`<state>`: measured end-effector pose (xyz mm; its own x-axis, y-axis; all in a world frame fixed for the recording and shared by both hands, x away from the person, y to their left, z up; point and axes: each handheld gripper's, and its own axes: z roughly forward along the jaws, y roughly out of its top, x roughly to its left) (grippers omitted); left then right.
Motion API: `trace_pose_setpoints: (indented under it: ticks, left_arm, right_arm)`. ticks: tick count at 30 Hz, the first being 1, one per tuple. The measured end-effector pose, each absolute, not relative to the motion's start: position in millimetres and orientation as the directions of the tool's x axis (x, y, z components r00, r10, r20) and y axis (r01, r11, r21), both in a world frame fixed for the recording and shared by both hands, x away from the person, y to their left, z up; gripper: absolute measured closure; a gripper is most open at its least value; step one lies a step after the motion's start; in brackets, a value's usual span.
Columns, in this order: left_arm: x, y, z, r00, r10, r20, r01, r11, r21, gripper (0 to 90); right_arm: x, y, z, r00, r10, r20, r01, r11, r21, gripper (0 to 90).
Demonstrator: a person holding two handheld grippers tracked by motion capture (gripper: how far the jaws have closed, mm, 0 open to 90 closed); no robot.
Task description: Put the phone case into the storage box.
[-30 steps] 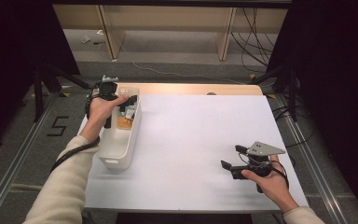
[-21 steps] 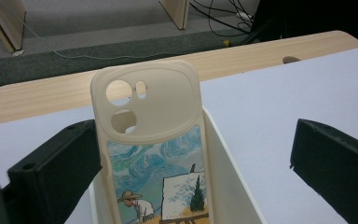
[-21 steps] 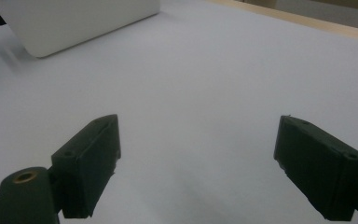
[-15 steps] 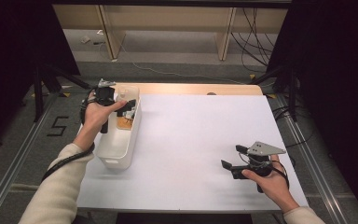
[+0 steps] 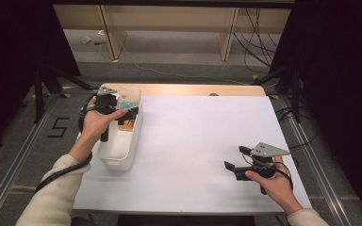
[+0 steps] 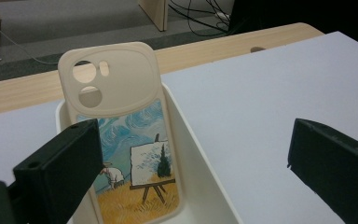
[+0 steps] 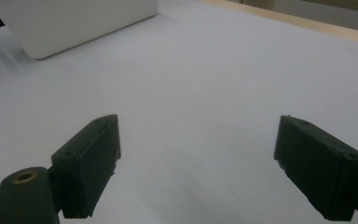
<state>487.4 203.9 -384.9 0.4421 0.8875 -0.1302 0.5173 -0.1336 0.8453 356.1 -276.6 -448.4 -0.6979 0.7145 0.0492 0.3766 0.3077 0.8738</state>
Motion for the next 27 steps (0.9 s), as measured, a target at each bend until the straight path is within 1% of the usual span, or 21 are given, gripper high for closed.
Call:
trace_pose_setpoints:
  ticks: [4,13,23,27]
  left_arm:
    - [479,204,-384,0.455,0.882,-0.124,0.508,-0.143,0.849,2.4]
    - [463,203,-384,0.481,0.864,-0.149,0.497,-0.128,0.858,2.8]
    - [444,198,-388,0.524,0.842,-0.131,0.454,-0.146,0.879,4.1]
    - [438,197,-388,0.539,0.831,-0.138,0.444,-0.141,0.885,4.1]
  right_arm:
    - [356,-276,-448,-0.699,0.714,0.050,0.376,0.306,0.875,15.3]
    - [356,-277,-448,-0.696,0.716,0.051,0.378,0.305,0.874,15.3]
    - [356,-277,-448,-0.696,0.716,0.050,0.377,0.305,0.874,15.3]
    - [356,-277,-448,-0.696,0.717,0.049,0.377,0.306,0.874,15.3]
